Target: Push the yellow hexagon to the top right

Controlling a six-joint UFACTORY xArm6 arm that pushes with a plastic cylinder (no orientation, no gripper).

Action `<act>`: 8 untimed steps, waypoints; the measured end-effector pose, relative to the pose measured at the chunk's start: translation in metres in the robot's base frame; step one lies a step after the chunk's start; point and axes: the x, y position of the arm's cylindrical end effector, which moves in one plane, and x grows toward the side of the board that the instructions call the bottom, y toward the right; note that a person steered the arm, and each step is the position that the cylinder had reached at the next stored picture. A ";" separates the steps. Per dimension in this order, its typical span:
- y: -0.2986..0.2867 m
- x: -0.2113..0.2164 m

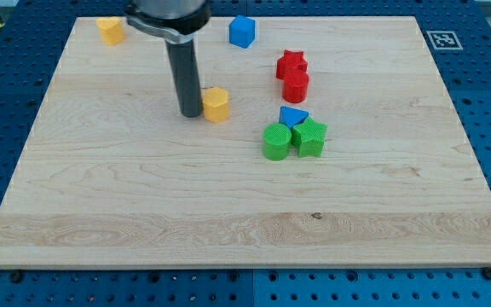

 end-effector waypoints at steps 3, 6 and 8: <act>0.097 -0.004; 0.148 -0.018; 0.221 0.004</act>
